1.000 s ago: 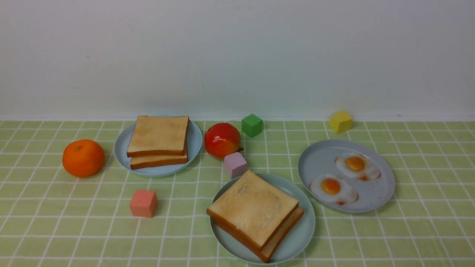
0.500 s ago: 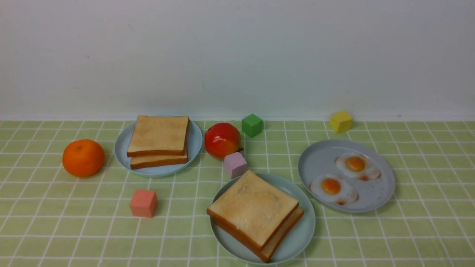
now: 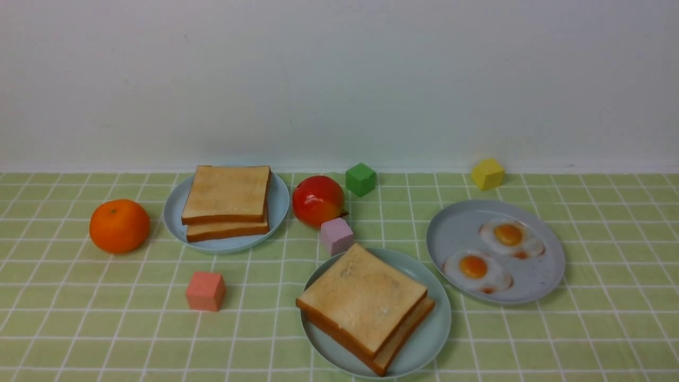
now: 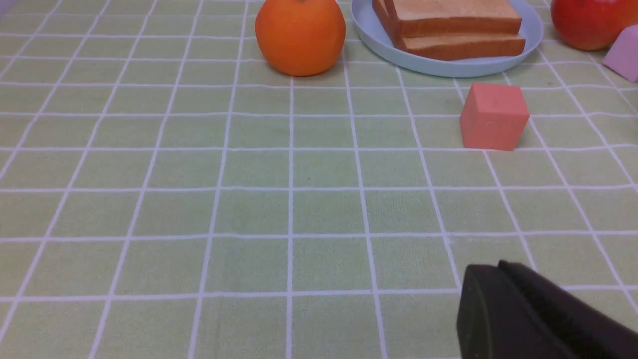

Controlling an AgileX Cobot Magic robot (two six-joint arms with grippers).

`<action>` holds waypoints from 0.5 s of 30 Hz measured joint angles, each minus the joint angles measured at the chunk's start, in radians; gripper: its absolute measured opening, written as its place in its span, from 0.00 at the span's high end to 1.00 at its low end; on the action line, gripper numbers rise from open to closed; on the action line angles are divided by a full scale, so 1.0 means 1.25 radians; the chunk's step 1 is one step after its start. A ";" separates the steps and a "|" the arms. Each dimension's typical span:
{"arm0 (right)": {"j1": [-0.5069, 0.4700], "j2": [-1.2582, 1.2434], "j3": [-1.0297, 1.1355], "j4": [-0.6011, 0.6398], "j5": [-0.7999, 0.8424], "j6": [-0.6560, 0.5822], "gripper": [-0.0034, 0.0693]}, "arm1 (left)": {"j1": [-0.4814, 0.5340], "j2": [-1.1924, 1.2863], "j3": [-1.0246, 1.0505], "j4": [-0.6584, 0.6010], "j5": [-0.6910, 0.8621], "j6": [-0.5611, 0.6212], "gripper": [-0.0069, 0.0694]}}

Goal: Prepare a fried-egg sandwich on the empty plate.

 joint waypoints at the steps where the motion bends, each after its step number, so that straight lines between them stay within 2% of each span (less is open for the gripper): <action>1: -0.001 0.000 0.001 0.000 -0.001 0.000 0.77 | 0.000 0.000 0.000 0.000 0.000 0.000 0.87; 15: -0.002 0.000 0.001 0.000 -0.002 0.000 0.74 | 0.000 0.000 0.000 0.000 0.000 0.001 0.86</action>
